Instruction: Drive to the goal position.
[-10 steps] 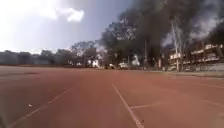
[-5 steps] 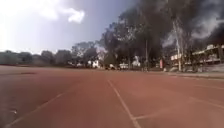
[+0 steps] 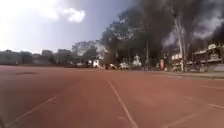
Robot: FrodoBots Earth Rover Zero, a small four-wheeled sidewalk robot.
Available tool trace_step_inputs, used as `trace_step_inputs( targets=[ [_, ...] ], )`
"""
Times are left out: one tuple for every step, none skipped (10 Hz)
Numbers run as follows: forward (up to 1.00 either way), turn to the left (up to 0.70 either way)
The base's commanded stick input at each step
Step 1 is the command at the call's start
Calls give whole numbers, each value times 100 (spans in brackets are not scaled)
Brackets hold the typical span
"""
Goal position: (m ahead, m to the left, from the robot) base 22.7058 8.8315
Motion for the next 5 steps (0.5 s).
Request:
trace_step_inputs(
  targets=[
    [70,0],
    [70,0],
    [70,0],
    [70,0],
    [70,0]
  ],
)
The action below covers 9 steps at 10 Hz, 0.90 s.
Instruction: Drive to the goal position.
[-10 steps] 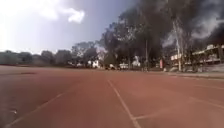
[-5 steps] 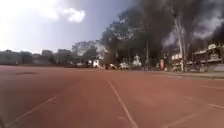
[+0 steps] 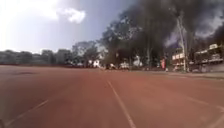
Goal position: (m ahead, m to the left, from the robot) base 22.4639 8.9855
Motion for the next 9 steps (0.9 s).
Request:
trace_step_inputs(
  targets=[
    [70,0],
    [70,0],
    [70,0],
    [70,0],
    [70,0],
    [70,0],
    [70,0],
    [70,0],
    [70,0]
  ],
)
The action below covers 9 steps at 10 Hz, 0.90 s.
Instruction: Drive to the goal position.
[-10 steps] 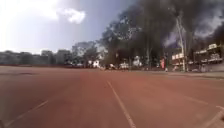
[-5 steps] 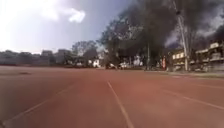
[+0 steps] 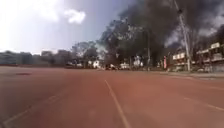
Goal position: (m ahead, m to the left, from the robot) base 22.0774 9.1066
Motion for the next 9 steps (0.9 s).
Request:
trace_step_inputs(
  targets=[
    [70,0],
    [70,0],
    [70,0],
    [70,0],
    [70,0],
    [70,0],
    [70,0],
    [70,0],
    [70,0]
  ],
)
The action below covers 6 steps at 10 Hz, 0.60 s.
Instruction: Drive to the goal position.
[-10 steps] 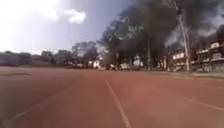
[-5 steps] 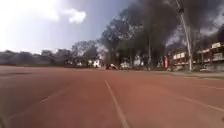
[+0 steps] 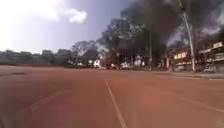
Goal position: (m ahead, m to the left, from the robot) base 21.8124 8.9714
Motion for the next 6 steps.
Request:
trace_step_inputs(
  targets=[
    [70,0],
    [70,0],
    [70,0],
    [70,0],
    [70,0],
    [70,0]
  ],
)
